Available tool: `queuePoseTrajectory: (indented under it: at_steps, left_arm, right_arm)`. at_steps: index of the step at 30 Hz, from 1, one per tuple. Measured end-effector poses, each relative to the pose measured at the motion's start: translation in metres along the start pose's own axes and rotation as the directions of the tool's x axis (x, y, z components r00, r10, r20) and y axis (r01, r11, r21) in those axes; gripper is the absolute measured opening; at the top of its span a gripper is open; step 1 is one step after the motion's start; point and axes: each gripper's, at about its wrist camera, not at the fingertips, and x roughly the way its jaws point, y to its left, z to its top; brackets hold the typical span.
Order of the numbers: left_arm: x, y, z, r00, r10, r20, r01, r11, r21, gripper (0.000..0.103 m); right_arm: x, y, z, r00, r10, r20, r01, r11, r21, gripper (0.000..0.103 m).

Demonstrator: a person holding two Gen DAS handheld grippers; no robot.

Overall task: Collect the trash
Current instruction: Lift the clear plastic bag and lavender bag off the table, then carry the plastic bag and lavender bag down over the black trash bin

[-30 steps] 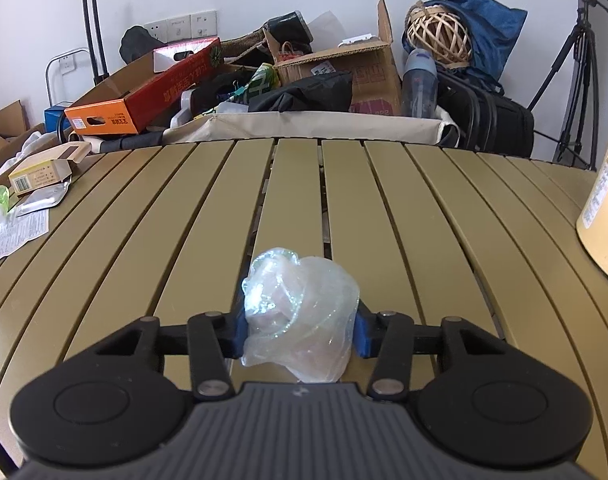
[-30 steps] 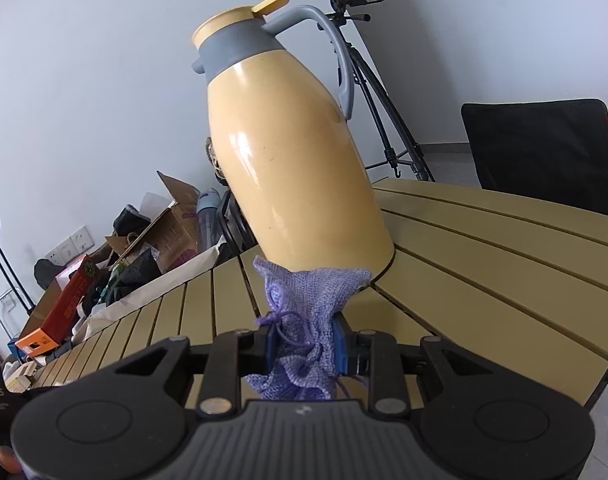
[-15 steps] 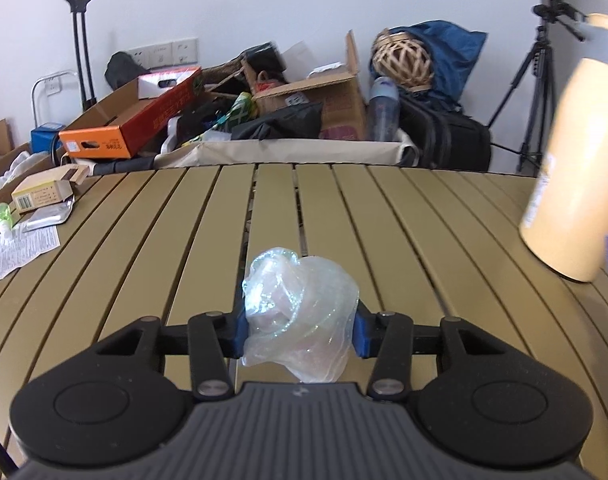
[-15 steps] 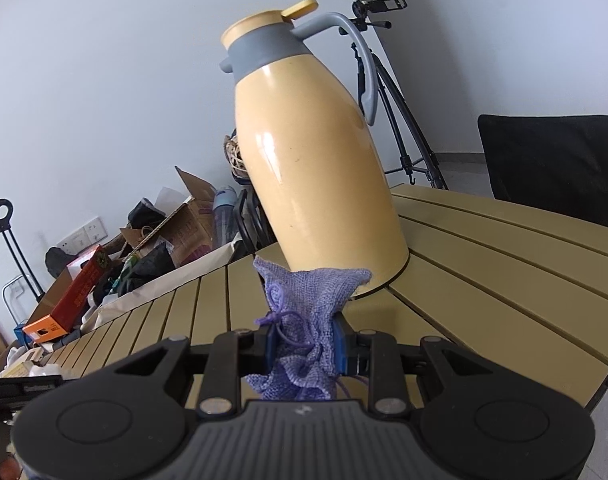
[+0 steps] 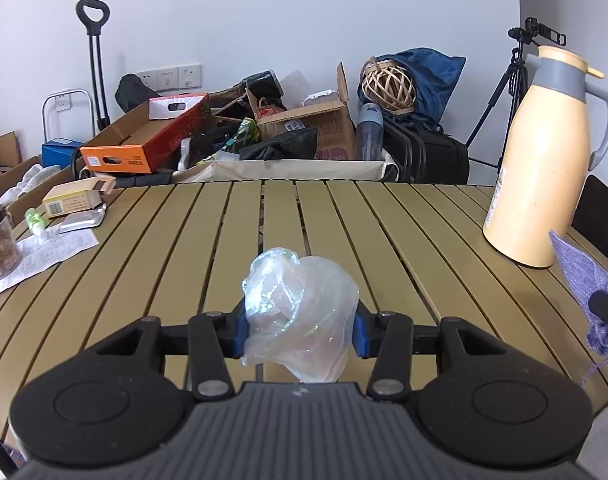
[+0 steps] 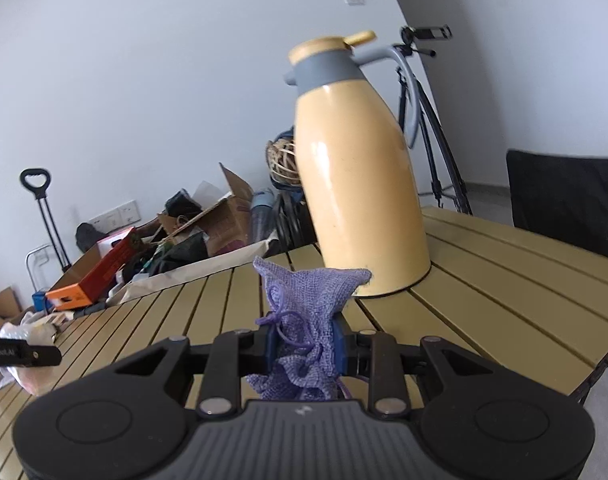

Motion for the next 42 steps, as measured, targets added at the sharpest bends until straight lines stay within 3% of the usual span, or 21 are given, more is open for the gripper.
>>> queuePoseTrajectory:
  at_steps: [8, 20, 31, 42]
  left_arm:
    - [-0.044, 0.016, -0.017, 1.000, -0.006, 0.029, 0.006, 1.000, -0.002, 0.048]
    - [-0.097, 0.026, -0.050, 0.998, -0.030, 0.050, 0.030, 1.000, -0.002, 0.048]
    - [-0.135, 0.034, -0.094, 0.997, -0.067, 0.041, 0.068, 0.998, -0.014, 0.048]
    - [-0.150, 0.051, -0.142, 0.995, -0.096, -0.010, 0.095, 0.995, -0.040, 0.048]
  right_arm:
    - [-0.031, 0.008, -0.008, 0.999, 0.024, 0.031, -0.022, 0.998, -0.065, 0.026]
    - [-0.086, 0.036, -0.040, 0.995, 0.096, 0.009, -0.093, 0.978, -0.185, 0.026]
    - [-0.128, 0.057, -0.080, 0.988, 0.142, -0.060, -0.153, 0.952, -0.266, 0.026]
    - [-0.157, 0.067, -0.114, 0.978, 0.157, -0.141, -0.191, 0.942, -0.276, 0.026]
